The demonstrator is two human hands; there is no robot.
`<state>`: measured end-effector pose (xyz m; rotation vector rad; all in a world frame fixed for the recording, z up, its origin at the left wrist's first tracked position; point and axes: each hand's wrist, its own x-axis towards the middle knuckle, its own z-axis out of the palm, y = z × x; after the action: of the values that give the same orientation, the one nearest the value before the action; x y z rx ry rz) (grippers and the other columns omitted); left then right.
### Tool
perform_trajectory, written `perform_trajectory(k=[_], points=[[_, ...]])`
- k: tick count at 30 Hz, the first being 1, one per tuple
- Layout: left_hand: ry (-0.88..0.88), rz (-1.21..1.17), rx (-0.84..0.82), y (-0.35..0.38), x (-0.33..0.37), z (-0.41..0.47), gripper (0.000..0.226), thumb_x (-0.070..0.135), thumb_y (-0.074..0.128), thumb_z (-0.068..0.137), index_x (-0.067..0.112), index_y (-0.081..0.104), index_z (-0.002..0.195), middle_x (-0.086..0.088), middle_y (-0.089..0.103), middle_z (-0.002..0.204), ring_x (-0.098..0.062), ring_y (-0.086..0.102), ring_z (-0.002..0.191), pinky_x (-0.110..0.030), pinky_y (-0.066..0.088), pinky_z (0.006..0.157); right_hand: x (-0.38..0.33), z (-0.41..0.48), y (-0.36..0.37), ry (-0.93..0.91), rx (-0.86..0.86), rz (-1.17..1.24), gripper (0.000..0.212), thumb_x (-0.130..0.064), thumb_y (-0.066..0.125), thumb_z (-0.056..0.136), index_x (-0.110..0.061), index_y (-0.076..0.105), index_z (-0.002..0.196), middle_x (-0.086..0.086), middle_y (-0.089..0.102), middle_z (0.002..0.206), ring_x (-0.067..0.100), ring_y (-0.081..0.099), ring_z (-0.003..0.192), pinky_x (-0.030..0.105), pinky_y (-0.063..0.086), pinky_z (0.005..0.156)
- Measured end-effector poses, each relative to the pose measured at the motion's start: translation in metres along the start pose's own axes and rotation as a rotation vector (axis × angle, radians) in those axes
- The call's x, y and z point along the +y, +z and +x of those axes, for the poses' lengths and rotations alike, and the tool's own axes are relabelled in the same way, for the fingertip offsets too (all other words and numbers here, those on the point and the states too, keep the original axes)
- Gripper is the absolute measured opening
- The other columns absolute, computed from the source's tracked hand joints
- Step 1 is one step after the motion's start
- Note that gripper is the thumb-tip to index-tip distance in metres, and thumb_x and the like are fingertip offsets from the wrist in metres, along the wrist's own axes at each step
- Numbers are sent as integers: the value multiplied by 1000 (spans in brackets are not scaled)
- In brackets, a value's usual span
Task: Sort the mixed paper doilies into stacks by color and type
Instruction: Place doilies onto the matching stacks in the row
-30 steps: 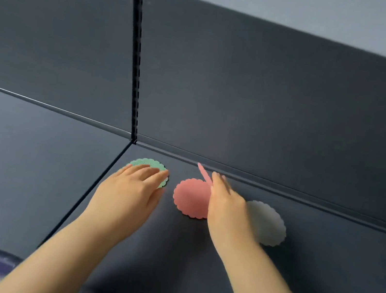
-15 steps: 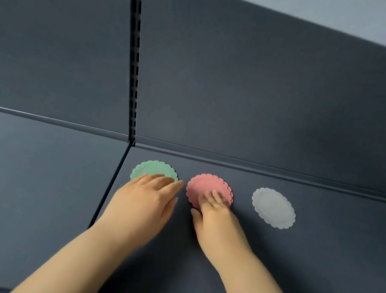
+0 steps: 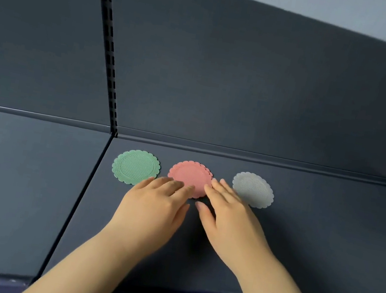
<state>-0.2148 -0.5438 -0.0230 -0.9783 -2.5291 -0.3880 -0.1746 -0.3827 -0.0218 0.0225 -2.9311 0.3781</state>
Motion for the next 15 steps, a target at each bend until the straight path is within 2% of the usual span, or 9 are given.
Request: perform_trajectory(k=[7,15], points=[[31,-6,-60,3,87,2,32,26,70,76,16,70,107,0,71,101,-24,67,95,-36,54,78,55,-70,-30,-29,28,-37,52,-47,34,94,-27,28,142,-10,23,151,4,13,139,16,3,109],[117,-41,-53,18,259,-7,30,26,68,78,16,70,106,0,71,95,-24,67,87,-35,55,72,164,-210,-92,81,91,-28,52,-47,34,92,-28,31,141,-13,27,149,2,17,137,12,4,104]])
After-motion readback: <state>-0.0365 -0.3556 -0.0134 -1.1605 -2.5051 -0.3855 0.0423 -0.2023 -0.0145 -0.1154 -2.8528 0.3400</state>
